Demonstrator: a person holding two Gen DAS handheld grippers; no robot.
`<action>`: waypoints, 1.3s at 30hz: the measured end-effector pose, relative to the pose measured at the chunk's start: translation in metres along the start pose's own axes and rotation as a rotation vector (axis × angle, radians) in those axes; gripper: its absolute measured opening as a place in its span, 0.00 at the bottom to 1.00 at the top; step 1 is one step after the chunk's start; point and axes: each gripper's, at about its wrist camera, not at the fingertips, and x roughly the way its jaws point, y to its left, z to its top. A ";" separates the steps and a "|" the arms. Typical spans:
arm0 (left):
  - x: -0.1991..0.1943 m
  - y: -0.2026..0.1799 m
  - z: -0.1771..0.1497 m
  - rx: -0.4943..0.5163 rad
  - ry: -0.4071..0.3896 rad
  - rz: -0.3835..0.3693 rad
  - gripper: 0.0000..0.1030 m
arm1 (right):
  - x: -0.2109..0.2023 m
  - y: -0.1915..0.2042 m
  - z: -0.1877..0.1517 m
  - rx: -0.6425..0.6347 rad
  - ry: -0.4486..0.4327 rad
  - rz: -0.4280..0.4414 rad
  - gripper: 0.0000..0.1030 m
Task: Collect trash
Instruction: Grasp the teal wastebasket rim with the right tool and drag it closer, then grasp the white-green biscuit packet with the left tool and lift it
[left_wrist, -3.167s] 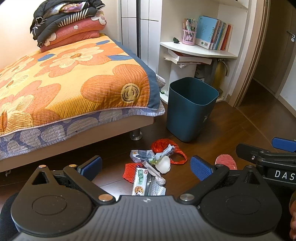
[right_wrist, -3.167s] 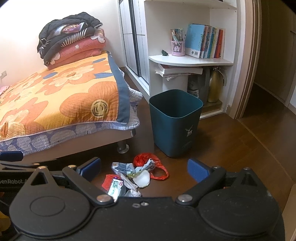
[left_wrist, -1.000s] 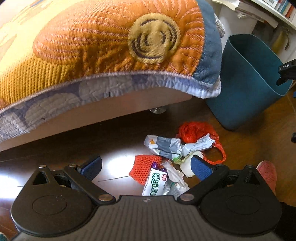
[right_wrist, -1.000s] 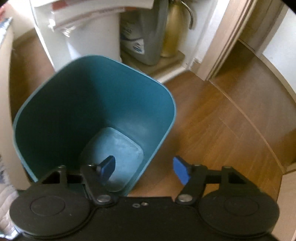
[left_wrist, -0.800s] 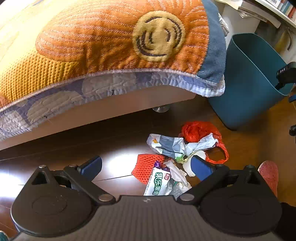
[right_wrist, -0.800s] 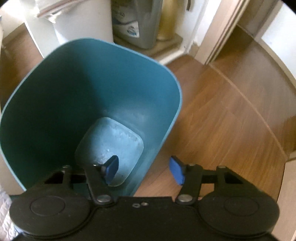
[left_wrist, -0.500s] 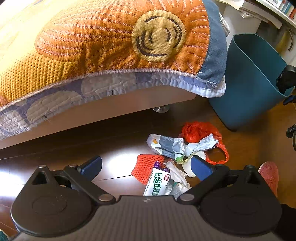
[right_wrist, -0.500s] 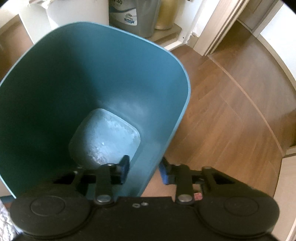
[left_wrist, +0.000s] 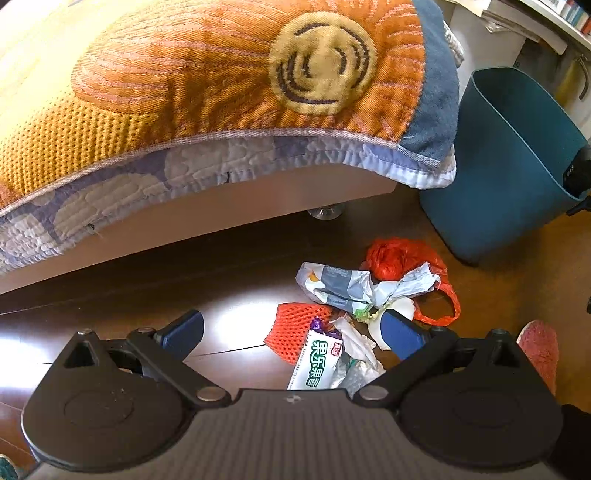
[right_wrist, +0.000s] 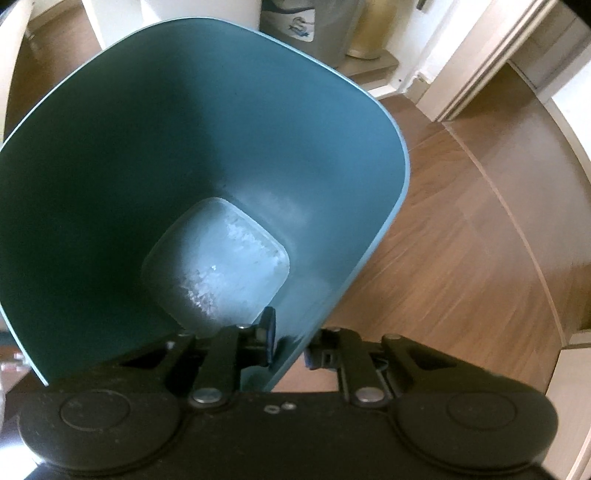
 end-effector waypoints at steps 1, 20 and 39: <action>0.000 -0.001 -0.001 0.006 -0.003 -0.002 1.00 | 0.000 -0.002 -0.002 -0.004 0.002 0.005 0.13; 0.086 -0.029 -0.015 0.049 0.115 -0.118 0.99 | -0.023 -0.057 -0.048 -0.105 -0.086 0.030 0.10; 0.218 -0.036 -0.101 0.334 0.411 -0.069 0.99 | -0.008 -0.071 -0.046 -0.148 -0.110 0.040 0.08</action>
